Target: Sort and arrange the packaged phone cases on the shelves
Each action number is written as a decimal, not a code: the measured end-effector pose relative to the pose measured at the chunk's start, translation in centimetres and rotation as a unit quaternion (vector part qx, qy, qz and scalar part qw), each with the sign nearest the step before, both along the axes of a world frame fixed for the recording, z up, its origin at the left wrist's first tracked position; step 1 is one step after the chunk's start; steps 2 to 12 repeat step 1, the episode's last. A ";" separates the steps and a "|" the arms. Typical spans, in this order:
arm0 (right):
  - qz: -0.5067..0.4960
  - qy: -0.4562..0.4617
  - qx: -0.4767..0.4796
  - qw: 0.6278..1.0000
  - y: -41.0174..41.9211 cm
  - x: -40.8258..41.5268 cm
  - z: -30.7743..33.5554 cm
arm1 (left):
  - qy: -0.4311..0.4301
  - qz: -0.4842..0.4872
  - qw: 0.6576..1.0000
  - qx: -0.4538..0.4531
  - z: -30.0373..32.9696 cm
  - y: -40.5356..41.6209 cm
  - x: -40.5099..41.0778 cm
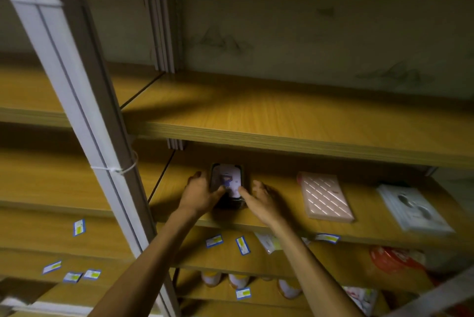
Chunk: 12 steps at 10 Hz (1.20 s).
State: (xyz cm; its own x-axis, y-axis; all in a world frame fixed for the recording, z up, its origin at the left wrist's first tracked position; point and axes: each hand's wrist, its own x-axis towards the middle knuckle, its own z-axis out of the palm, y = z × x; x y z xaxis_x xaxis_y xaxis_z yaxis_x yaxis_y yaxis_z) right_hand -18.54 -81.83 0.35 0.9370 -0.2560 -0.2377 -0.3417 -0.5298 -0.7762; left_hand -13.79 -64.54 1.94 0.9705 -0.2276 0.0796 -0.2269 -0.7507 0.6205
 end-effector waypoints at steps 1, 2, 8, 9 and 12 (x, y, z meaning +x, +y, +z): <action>0.008 -0.057 -0.072 0.996 -2.3 -2.8 1.3 | -0.026 -0.009 0.995 0.098 1.4 0.5 -1.3; 0.008 -0.057 -0.072 0.996 -2.3 -2.8 1.3 | -0.026 -0.009 0.995 0.098 1.4 0.5 -1.3; 0.008 -0.057 -0.072 0.996 -2.3 -2.8 1.3 | -0.026 -0.009 0.995 0.098 1.4 0.5 -1.3; 0.008 -0.057 -0.072 0.996 -2.3 -2.8 1.3 | -0.026 -0.009 0.995 0.098 1.4 0.5 -1.3; 0.008 -0.057 -0.072 0.996 -2.3 -2.8 1.3 | -0.026 -0.009 0.995 0.098 1.4 0.5 -1.3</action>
